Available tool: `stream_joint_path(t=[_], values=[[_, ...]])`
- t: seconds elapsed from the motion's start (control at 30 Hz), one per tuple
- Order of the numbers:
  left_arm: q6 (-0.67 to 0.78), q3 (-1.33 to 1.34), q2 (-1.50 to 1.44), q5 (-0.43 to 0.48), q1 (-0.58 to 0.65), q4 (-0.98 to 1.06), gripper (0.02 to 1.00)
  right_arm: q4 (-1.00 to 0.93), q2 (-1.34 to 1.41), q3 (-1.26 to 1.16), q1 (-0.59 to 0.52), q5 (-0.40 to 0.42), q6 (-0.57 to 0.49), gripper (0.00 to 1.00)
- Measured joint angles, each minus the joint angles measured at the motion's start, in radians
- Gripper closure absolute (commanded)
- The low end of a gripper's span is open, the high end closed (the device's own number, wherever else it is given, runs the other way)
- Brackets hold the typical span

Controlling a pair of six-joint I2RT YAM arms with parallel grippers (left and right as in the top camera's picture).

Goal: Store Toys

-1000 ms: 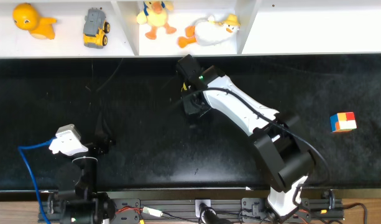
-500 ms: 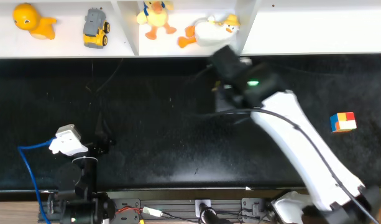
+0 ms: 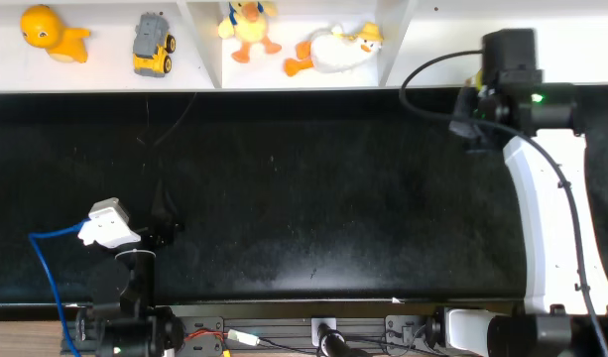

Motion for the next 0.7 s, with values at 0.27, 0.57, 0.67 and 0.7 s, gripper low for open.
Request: stream_joint_path(t=[0.27,0.57,0.67,0.7], values=[[0.000,0.000,0.000,0.000,0.000,0.000,0.020,0.161,0.096,0.000,-0.046,-0.110,-0.261,0.952],[0.000,0.000,0.000,0.000,0.000,0.000,0.020,0.330,0.231,0.000,-0.047,-0.202,-0.380,0.954],[0.000,0.000,0.000,0.000,0.000,0.000,0.023,0.378,0.274,0.000,-0.047,-0.213,-0.392,0.952],[0.000,0.000,0.000,0.000,0.000,0.000,0.020,0.394,0.286,0.000,-0.047,-0.216,-0.394,0.954]])
